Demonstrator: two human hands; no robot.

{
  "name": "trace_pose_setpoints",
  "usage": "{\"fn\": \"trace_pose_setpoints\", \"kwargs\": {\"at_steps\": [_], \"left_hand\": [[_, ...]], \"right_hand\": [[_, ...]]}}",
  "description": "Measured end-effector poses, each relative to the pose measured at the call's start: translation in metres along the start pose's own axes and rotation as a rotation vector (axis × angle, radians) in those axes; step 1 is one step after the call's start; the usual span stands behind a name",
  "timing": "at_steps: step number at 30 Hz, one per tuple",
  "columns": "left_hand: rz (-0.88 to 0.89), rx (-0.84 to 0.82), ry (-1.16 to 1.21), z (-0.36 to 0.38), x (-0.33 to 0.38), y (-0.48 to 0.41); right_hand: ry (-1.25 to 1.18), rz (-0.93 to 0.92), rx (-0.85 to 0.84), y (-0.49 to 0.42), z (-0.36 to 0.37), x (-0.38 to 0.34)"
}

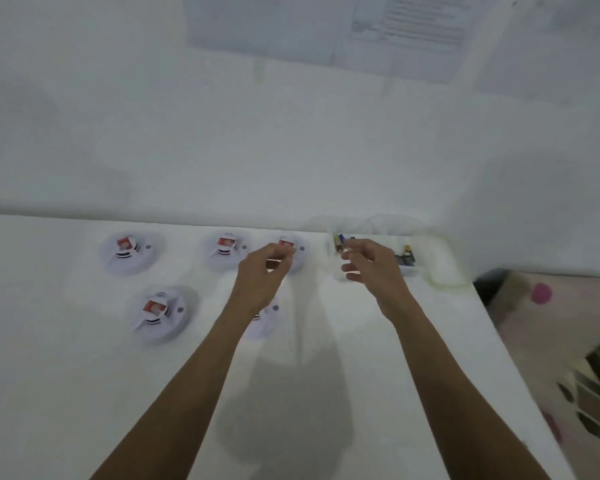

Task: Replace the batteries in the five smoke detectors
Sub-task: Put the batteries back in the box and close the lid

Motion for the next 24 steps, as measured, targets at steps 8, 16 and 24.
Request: {"fn": "trace_pose_setpoints", "kwargs": {"at_steps": [8,16,24], "left_hand": [[-0.103,-0.037,-0.001,0.104,0.005,-0.057],[-0.272,0.069,-0.109,0.129,-0.014,-0.085],[-0.417,0.07,-0.047,0.138,-0.043,-0.085]], "right_hand": [[0.069,0.009,0.215,0.008,-0.155,0.038],[0.344,0.175,0.456,0.0,-0.266,0.092],[0.545,0.452,0.274,-0.02,-0.29,0.148]]}}
Point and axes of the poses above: each hand's wrist, its own y-axis away from the middle knuckle, its own z-axis out of the palm, x = y × z, the point moved 9 cm from there along -y, towards the middle knuckle, and after that the axes turned 15 degrees about -x, right-handed, at the moved point
